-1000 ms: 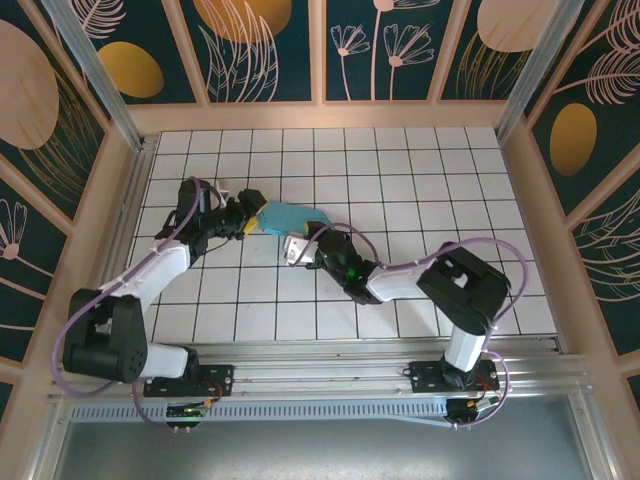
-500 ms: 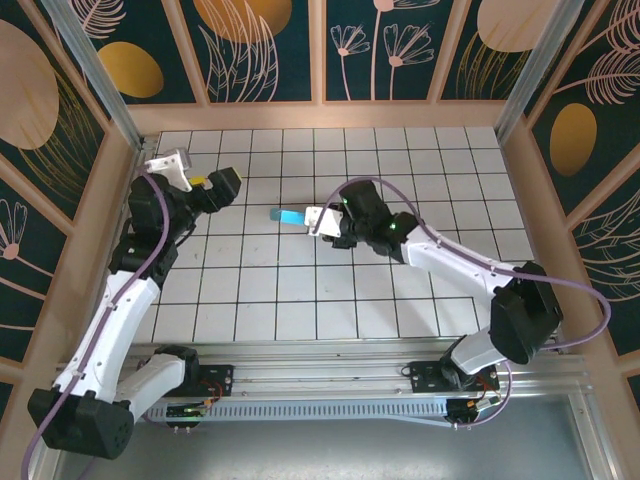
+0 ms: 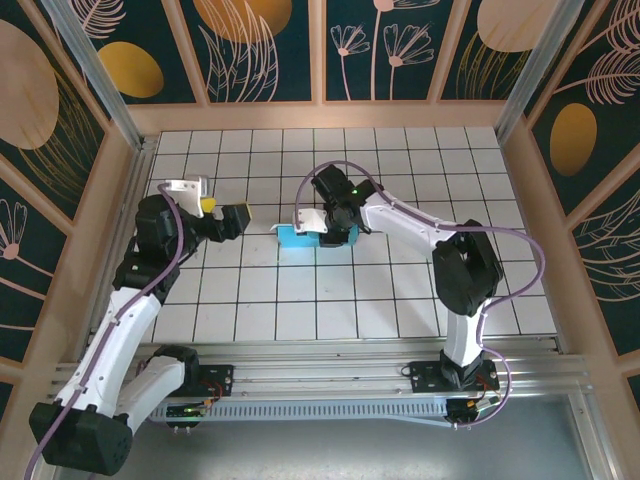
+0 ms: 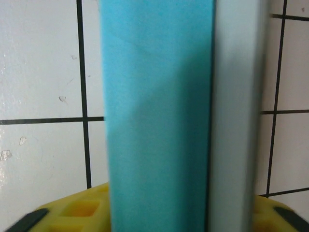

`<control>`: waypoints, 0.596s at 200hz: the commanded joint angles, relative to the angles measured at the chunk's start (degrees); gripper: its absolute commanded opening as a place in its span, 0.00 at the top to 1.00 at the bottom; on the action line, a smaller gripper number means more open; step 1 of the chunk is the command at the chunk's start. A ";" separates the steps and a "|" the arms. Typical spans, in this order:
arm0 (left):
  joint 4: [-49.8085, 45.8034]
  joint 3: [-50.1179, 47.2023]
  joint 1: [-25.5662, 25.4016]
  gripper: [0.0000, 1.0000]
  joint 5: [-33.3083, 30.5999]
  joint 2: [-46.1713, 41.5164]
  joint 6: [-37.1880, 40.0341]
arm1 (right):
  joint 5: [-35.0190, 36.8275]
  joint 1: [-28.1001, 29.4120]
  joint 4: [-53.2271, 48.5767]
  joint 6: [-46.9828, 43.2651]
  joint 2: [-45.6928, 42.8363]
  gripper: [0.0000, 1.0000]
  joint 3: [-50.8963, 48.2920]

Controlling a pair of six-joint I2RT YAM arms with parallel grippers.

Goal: Fold the paper box

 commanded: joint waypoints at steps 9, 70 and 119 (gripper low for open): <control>-0.21 -1.45 0.20 0.05 0.70 -0.36 1.93 | -1.96 -0.41 -1.12 1.62 -0.14 0.41 2.59; -1.30 -0.98 0.20 0.03 0.64 2.58 3.68 | -5.26 -2.19 -1.20 1.20 -0.72 0.34 6.33; -1.21 -0.85 0.20 0.04 2.05 4.45 2.80 | -7.63 -3.04 -5.25 0.76 1.70 0.35 10.28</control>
